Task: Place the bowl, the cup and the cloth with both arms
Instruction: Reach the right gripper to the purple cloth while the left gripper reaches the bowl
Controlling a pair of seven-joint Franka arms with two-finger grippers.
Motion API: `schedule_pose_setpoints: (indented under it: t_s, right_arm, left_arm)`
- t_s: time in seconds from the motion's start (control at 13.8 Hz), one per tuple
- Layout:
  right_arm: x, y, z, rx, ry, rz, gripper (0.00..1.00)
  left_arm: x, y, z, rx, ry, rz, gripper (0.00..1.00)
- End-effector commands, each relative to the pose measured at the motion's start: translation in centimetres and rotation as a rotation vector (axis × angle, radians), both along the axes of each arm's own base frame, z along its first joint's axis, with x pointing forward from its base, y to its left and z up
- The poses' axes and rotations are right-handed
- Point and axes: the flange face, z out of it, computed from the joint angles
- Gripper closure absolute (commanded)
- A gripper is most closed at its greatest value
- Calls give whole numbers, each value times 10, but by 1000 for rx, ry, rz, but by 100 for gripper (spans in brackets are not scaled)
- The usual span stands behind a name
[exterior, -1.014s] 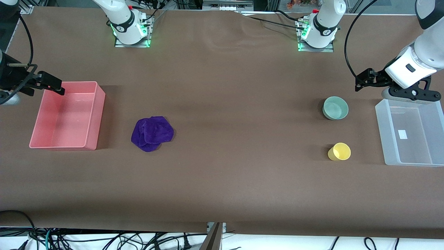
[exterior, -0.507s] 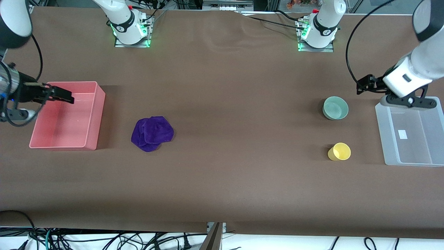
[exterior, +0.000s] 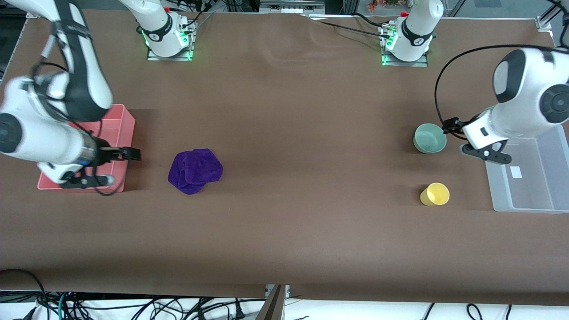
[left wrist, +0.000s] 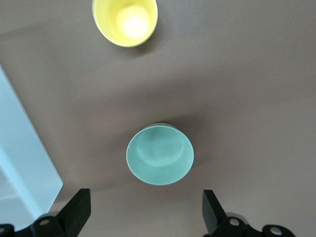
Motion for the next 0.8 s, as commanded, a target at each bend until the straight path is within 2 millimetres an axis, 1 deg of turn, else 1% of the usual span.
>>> schedule_pose_setpoints:
  t_s: [0.0, 0.07, 0.14, 0.29, 0.36, 0.43, 0.51, 0.58, 0.65, 0.72]
  right_arm:
    - [-6, 27, -42, 16, -32, 23, 0]
    - [-6, 38, -63, 21, -41, 38, 0]
    - [-8, 44, -81, 23, -52, 40, 0]
    - [-18, 65, -112, 31, -65, 6, 0]
    - [-23, 78, -125, 33, -59, -20, 0]
    - [-28, 87, -136, 29, -41, -24, 0]
    - [-32, 92, -146, 27, -26, -15, 0]
    - [-34, 94, -152, 26, -15, -14, 0]
    - [-36, 93, -160, 24, -1, -14, 0]
    - [-38, 93, -167, 23, 9, -12, 3]
  left_arm:
    - [-33, 18, -50, -22, -52, -104, 1]
    - [-41, 27, -75, -35, -78, -134, 1]
    - [-43, 35, -98, -46, -97, -158, 1]
    - [-45, 52, -132, -70, -102, -203, 1]
    - [-48, 54, -145, -78, -100, -206, 1]
    - [-56, 53, -157, -82, -100, -206, 1]
    - [-65, 51, -168, -85, -108, -206, 2]
    - [-72, 50, -174, -85, -121, -208, 19]
    - [-73, 49, -176, -86, -120, -209, 61]
    - [-72, 49, -175, -87, -122, -221, 98]
